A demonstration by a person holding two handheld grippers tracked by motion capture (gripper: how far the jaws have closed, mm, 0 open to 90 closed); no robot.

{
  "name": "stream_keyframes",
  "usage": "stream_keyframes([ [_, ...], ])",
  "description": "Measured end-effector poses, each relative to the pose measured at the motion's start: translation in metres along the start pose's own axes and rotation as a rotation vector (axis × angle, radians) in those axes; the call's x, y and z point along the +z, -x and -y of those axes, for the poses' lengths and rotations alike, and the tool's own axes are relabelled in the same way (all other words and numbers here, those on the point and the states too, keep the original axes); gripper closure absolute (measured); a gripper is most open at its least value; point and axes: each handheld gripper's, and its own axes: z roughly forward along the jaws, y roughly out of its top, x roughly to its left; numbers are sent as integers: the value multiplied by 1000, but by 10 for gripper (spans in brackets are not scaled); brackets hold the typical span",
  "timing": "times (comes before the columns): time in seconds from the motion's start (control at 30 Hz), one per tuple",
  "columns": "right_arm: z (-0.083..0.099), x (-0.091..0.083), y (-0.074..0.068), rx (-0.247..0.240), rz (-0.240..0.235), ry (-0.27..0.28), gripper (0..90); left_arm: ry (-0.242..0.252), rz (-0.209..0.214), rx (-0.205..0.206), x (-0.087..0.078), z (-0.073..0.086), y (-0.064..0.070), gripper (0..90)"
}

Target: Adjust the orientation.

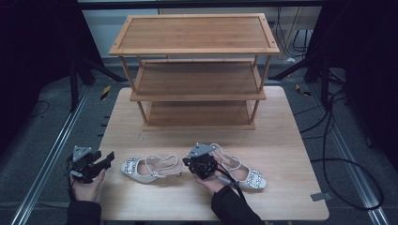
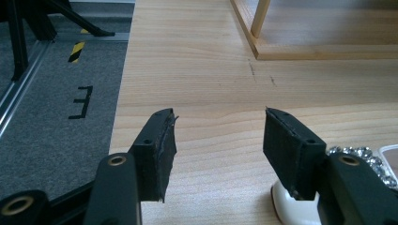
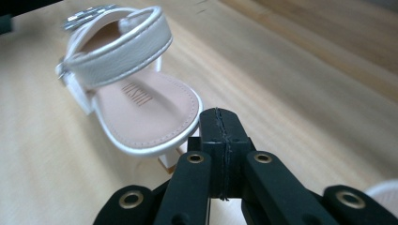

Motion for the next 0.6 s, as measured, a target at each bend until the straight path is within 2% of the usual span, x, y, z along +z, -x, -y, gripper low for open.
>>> stream_keyframes([
  [0.1,5,-9,-4,-15,-23,-8,897,-1,5,1,0,0,0,433],
  [0.17,5,-16,-3,-28,-16,23,868,0,5,-1,0,1,0,433],
  [0.23,3,-25,1,-35,-28,65,803,-1,4,-3,0,1,-1,432],
  [0.27,3,-25,1,-35,-28,65,803,-1,4,-3,0,1,-1,432],
  [0.37,1,-33,4,-69,-106,93,571,1,3,-2,0,0,-1,432],
  [0.4,1,-33,2,-93,-133,101,459,-2,3,1,0,0,0,431],
  [0.43,1,-33,2,-93,-133,101,459,-2,3,1,0,0,0,431],
  [0.47,2,-27,-2,-111,-166,97,340,-4,3,2,0,0,0,431],
  [0.53,2,-23,-3,-116,-175,90,309,-4,1,2,0,0,0,431],
  [0.6,1,-12,-8,-133,-184,56,276,1,2,-1,0,0,-1,431],
])
